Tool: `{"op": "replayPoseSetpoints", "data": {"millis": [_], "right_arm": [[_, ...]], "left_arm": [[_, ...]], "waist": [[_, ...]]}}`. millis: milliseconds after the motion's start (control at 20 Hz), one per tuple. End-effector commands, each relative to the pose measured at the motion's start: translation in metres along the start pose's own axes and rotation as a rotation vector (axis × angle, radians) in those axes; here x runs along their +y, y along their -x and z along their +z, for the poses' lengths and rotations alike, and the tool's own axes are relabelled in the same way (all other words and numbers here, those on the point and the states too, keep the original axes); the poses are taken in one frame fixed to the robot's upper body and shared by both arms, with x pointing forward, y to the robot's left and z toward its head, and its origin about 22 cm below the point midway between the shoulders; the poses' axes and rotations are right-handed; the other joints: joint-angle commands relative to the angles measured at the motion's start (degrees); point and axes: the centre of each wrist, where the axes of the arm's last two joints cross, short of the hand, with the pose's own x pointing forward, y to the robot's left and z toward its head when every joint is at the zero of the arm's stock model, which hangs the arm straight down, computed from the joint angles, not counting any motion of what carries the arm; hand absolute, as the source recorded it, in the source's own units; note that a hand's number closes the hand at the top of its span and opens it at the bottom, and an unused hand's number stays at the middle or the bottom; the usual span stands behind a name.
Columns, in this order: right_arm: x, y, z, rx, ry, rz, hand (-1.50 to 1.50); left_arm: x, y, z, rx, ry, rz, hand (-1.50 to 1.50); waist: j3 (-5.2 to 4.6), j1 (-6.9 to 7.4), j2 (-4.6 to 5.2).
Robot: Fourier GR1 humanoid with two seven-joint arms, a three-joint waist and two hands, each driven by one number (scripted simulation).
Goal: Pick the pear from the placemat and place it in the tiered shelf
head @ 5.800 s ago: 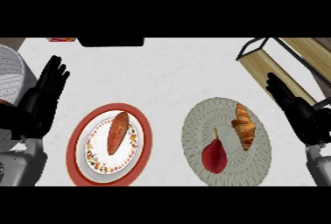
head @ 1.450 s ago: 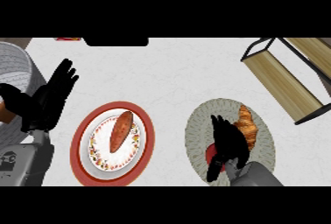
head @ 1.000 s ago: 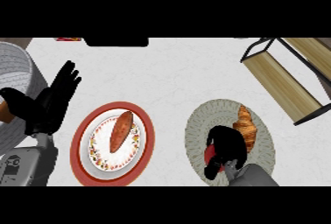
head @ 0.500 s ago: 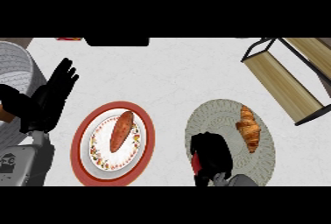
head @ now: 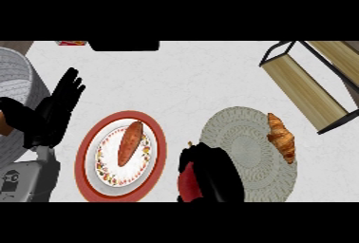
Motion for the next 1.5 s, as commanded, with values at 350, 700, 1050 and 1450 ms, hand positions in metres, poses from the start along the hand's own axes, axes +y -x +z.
{"op": "replayPoseSetpoints", "data": {"millis": [350, 700, 1050, 1450], "right_arm": [[-0.124, -0.021, 0.060, -0.046, 0.434, -0.237, 1.50], [-0.194, -0.014, 0.063, 0.072, 0.576, -0.158, 1.50], [-0.254, 0.034, 0.049, 0.174, 0.639, -0.167, 1.50], [-0.299, 0.105, 0.035, 0.270, 0.689, -0.243, 1.50]], "left_arm": [[0.002, -0.001, 0.001, 0.006, 0.003, -0.012, 0.00], [-0.005, -0.014, -0.012, -0.006, -0.001, -0.006, 0.00], [-0.010, -0.003, -0.001, 0.002, 0.002, 0.005, 0.00], [-0.018, -0.011, -0.004, -0.005, 0.004, 0.007, 0.00]], "waist": [[-0.03, -0.06, 0.07], [-0.04, 0.02, 0.18], [0.00, 0.33, 0.22], [0.02, 0.63, 0.24]]}}
